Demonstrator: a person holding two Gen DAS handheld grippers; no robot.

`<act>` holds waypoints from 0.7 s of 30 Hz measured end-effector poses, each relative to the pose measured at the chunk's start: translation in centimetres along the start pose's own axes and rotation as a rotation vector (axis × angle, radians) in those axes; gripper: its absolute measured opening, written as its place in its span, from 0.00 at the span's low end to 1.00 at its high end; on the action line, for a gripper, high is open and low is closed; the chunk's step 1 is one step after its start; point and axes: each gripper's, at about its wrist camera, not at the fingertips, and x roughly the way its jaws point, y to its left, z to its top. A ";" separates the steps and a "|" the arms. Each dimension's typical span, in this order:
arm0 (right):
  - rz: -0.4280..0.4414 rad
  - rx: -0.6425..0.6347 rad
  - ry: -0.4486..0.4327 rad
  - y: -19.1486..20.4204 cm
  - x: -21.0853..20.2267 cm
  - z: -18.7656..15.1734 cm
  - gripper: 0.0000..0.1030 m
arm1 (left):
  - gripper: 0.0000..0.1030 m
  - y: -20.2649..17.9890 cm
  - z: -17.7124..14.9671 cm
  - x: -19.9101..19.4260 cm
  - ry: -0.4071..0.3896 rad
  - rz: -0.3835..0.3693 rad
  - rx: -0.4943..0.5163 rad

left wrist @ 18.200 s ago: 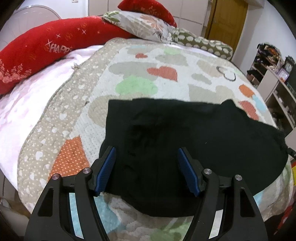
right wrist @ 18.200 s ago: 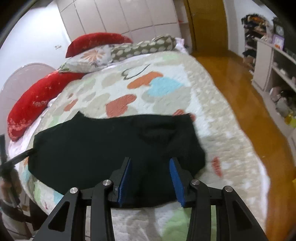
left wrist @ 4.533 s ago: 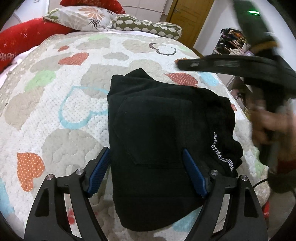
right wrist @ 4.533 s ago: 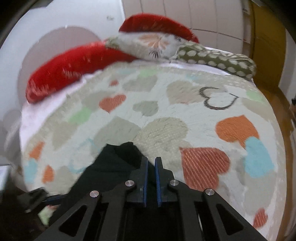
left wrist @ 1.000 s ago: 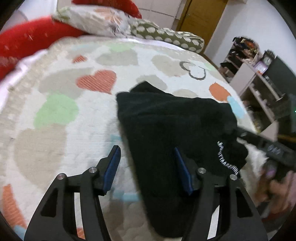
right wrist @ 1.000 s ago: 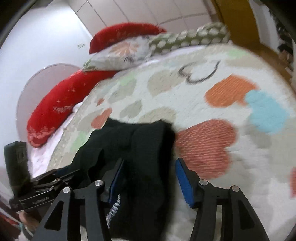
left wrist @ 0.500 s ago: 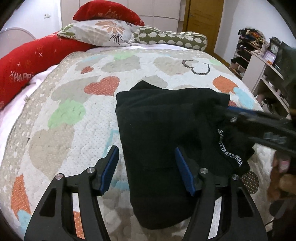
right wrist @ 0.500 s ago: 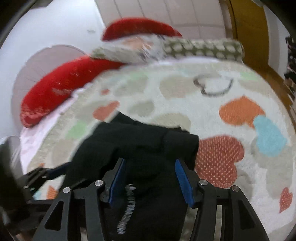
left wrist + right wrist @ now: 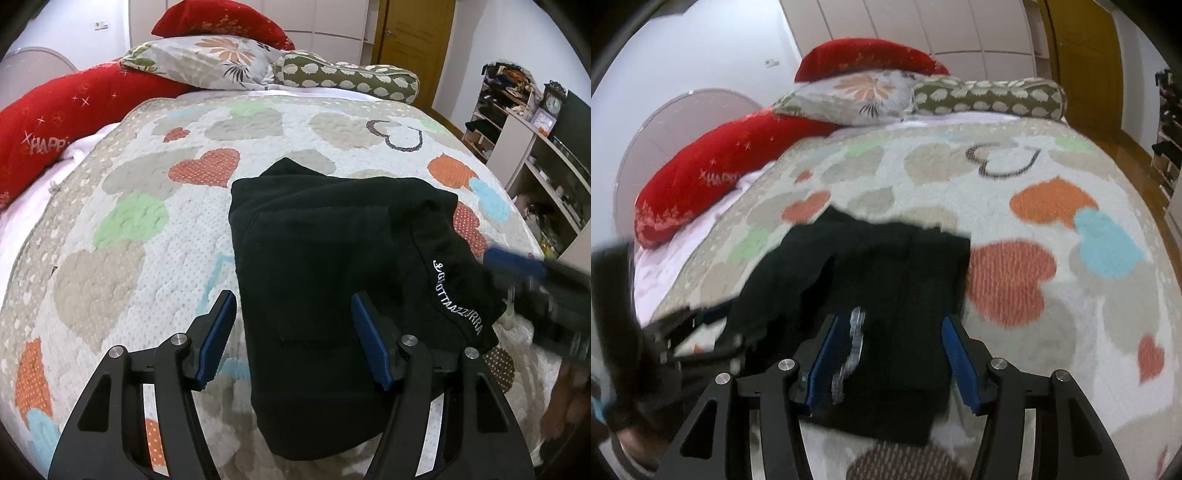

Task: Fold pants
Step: 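Release the pants and pull both grippers back from the stack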

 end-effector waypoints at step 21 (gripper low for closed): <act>-0.068 -0.005 -0.163 3.0 -5.2 -0.1 0.63 | 0.63 0.2 -0.9 -6.6 -0.136 0.082 -0.008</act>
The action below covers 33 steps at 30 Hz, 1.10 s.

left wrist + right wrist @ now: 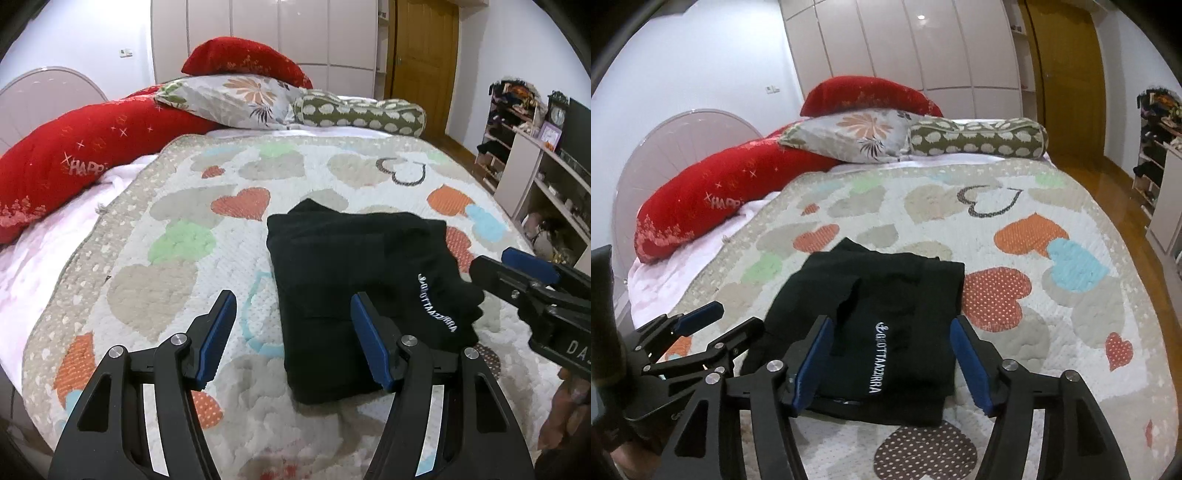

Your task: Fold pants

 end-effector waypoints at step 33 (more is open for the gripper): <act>0.000 -0.039 -0.011 2.4 -2.9 -0.8 0.65 | 0.63 -0.1 -0.5 -3.6 -0.048 0.022 0.004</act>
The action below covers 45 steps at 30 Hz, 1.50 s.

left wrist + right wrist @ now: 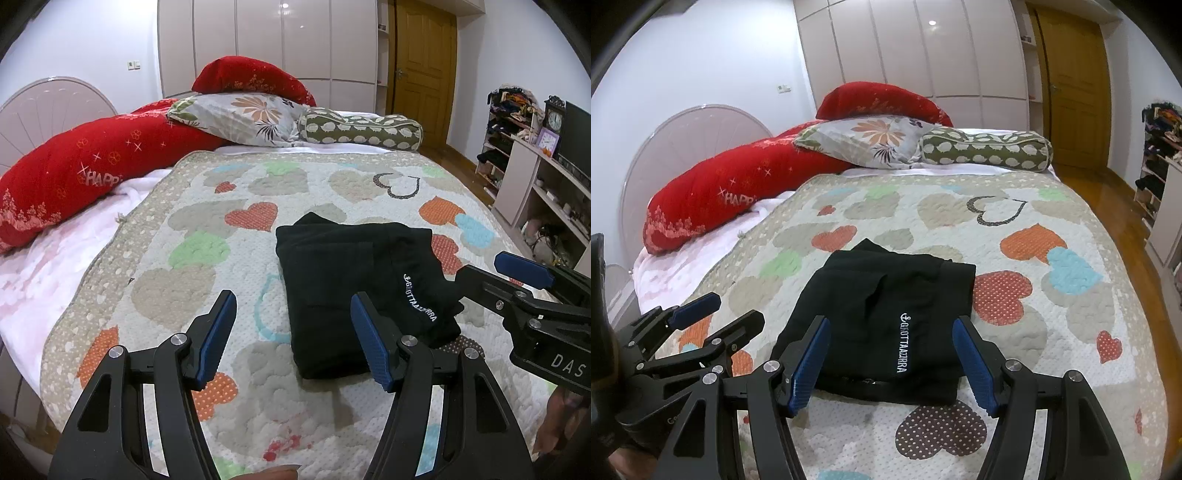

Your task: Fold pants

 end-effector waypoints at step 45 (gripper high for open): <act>0.019 -0.021 0.024 0.2 0.9 0.2 0.65 | 0.63 0.8 -0.1 0.2 0.013 0.001 -0.008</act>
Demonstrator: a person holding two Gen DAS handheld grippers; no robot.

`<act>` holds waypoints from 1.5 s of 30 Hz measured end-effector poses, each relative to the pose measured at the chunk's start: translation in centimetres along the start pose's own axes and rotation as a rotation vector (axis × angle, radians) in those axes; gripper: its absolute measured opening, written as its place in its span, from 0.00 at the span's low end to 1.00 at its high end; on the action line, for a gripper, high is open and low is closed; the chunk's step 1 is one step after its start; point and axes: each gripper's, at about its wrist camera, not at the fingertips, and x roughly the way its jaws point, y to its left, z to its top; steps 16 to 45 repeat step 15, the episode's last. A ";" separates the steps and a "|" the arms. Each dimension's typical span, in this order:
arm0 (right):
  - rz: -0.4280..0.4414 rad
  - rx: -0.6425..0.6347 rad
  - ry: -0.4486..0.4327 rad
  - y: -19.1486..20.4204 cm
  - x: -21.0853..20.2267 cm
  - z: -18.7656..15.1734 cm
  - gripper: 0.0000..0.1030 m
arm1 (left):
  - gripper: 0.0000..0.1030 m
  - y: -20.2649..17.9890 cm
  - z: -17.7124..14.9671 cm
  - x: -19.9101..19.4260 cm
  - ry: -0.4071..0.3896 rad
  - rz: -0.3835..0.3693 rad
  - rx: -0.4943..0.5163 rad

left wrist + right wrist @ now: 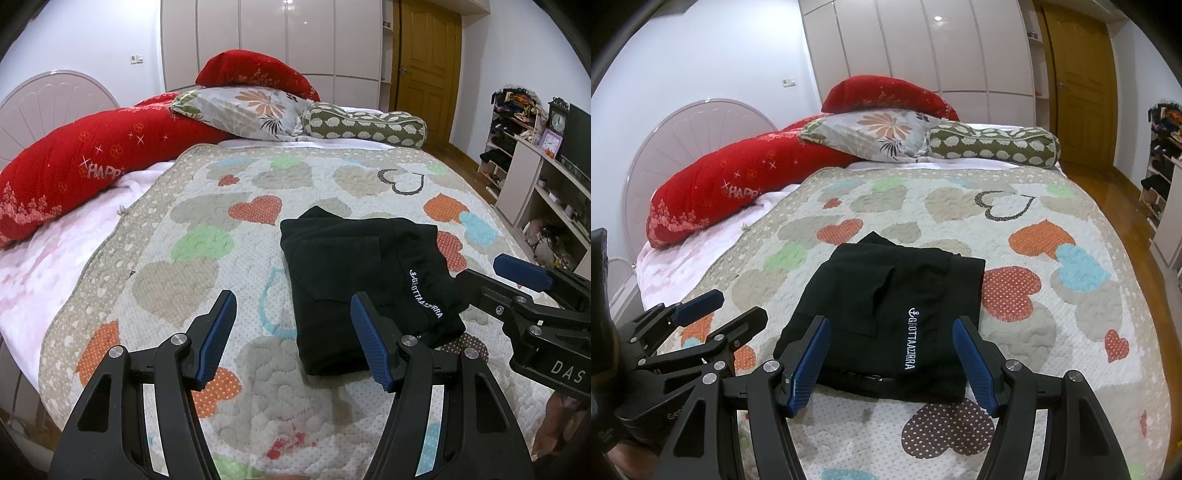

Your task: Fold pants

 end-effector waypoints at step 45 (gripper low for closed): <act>0.002 0.006 0.005 0.2 0.1 -0.5 0.65 | 0.63 -0.2 -0.3 0.0 -0.007 0.002 0.000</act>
